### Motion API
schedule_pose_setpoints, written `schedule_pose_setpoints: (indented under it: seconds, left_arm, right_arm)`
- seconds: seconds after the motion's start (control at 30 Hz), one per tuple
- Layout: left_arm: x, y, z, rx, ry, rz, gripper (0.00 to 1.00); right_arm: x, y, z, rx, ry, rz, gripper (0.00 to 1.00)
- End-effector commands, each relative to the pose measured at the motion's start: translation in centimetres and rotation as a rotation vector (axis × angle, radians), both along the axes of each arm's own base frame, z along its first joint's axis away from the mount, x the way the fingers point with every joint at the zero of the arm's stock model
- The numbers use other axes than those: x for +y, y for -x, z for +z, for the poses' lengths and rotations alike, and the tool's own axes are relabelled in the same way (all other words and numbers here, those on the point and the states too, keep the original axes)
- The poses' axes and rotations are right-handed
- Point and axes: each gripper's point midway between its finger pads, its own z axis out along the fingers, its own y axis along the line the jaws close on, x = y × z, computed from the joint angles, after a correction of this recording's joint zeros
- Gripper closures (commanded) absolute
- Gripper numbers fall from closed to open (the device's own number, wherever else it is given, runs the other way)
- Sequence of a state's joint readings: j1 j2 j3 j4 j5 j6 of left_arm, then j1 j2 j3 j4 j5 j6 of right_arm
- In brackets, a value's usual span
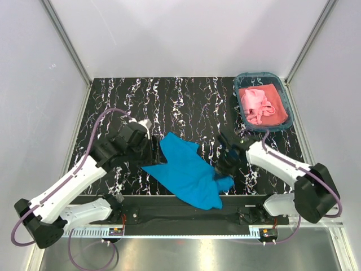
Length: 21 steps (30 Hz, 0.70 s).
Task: Fold and stack the t-shirts
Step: Move the tshirt to the center of the board
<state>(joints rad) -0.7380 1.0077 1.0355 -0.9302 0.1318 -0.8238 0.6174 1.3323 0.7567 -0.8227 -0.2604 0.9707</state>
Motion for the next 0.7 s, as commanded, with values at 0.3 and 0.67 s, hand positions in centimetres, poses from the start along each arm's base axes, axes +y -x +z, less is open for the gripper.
schedule_pose_setpoints:
  seconds: [0.3,0.67]
  left_arm:
    - [6.6,-0.9,18.4,-0.646,0.222,0.178,0.15]
    - [10.7,3.5,24.1,-0.750,0.300,0.182,0.13]
  right_arm:
    - [10.1,-7.8,39.0,-0.794,-0.668,0.164,1.00]
    - [9.4,0.3,63.5,-1.036,-1.429,0.261,1.00]
